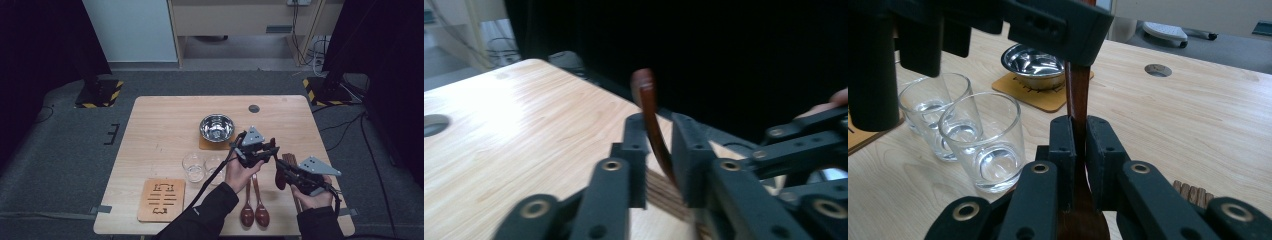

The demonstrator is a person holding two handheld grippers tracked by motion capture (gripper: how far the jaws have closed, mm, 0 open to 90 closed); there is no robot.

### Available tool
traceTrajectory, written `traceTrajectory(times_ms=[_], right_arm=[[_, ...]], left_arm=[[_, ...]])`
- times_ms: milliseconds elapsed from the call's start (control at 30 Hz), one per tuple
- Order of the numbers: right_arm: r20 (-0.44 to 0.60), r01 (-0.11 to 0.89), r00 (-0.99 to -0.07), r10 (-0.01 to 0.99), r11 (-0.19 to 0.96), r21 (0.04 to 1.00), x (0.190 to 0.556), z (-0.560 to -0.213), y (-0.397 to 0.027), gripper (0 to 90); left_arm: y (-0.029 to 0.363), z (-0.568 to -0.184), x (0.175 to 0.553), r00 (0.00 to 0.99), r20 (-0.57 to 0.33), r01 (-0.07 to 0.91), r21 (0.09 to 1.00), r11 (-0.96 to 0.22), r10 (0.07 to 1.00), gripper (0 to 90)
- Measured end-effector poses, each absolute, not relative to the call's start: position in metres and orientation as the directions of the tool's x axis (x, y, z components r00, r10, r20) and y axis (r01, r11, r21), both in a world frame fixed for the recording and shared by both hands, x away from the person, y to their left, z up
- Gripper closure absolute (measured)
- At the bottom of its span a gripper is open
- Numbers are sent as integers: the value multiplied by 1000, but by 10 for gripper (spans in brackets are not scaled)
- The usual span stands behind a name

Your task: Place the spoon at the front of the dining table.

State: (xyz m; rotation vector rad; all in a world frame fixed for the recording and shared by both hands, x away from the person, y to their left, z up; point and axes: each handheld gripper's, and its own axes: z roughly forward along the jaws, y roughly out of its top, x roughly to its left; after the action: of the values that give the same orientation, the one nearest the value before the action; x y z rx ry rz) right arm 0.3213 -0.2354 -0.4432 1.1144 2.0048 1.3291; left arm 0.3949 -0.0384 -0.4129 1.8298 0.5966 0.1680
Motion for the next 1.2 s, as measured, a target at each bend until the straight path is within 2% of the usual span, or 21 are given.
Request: traceTrajectory(times_ms=[33, 100, 367, 1200], right_arm=[[39, 359, -549, 835, 194, 913, 321, -443, -235, 871], [35, 352, -553, 833, 195, 915, 321, -443, -235, 839], [41, 358, -546, 837, 189, 914, 322, -444, -237, 813], [52, 412, -422, 905, 140, 900, 331, -457, -266, 503]], left_arm=[[-39, -412, 394, 867, -164, 302, 924, -234, 471, 819], [-39, -412, 393, 871, -145, 282, 930, -237, 469, 844], [-38, -412, 392, 878, -139, 272, 933, -238, 457, 846], [-33, -400, 397, 878, -122, 238, 950, -201, 464, 844]])
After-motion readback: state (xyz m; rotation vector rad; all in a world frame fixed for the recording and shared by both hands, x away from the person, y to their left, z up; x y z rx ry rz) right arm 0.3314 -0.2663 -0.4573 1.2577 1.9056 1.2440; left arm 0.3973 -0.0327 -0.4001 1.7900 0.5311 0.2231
